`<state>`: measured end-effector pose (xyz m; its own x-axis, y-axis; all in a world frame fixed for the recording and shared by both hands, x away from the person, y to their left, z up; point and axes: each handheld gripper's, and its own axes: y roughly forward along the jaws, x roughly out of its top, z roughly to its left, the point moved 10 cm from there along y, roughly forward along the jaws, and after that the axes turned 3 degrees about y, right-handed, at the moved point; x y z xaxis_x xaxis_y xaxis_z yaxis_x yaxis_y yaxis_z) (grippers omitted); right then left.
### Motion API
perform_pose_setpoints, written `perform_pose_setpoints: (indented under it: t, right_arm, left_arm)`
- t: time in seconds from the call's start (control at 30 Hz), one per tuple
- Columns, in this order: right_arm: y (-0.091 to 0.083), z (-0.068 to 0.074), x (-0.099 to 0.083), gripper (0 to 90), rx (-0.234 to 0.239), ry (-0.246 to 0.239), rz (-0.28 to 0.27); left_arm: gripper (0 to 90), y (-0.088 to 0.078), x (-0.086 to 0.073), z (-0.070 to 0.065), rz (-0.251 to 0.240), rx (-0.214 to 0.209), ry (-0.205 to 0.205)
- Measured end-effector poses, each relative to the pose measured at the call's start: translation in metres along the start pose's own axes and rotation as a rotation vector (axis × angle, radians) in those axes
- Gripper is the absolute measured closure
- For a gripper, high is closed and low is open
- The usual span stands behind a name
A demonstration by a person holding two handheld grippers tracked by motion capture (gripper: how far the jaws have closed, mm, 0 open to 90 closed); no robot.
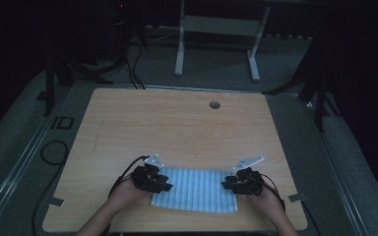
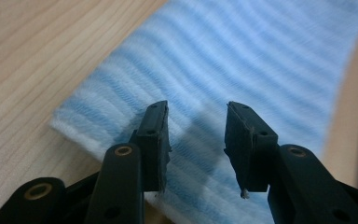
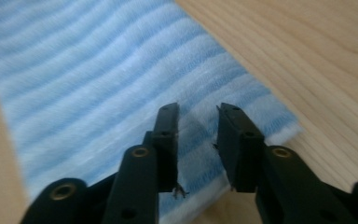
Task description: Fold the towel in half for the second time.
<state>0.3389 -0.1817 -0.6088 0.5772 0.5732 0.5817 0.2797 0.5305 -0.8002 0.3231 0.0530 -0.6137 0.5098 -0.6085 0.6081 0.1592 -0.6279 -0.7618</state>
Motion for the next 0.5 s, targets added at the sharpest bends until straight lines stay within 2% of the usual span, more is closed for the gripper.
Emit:
perform_pose_setpoints:
  t: [0.07, 0.13, 0.2, 0.27, 0.3, 0.37, 0.5]
  right_arm:
    - [0.006, -0.005, 0.002, 67.4, -0.024, -0.017, 0.000]
    - [0.009, -0.009, 0.006, 67.4, -0.037, -0.022, 0.003]
    - [0.012, -0.013, 0.011, 67.5, -0.040, -0.024, 0.007]
    - [0.016, -0.017, 0.018, 67.5, -0.042, -0.016, 0.002]
    - [0.018, -0.019, 0.021, 67.5, -0.042, -0.017, 0.003]
    - [0.020, -0.021, 0.025, 67.5, -0.044, -0.017, 0.004]
    - [0.032, -0.029, 0.043, 67.5, -0.050, -0.015, 0.010]
  left_arm:
    - [59.4, 0.002, 0.001, 0.002, -0.019, -0.008, -0.018]
    - [59.5, 0.001, 0.001, 0.007, -0.023, 0.001, -0.023]
    - [59.6, -0.001, 0.001, 0.014, -0.028, 0.031, -0.026]
    - [59.6, -0.001, 0.002, 0.017, -0.031, 0.033, -0.034]
    - [59.6, -0.003, 0.003, 0.025, -0.028, 0.052, -0.037]
    - [59.6, -0.004, 0.003, 0.028, -0.025, 0.058, -0.041]
    - [59.6, -0.007, 0.005, 0.046, -0.011, 0.091, -0.047]
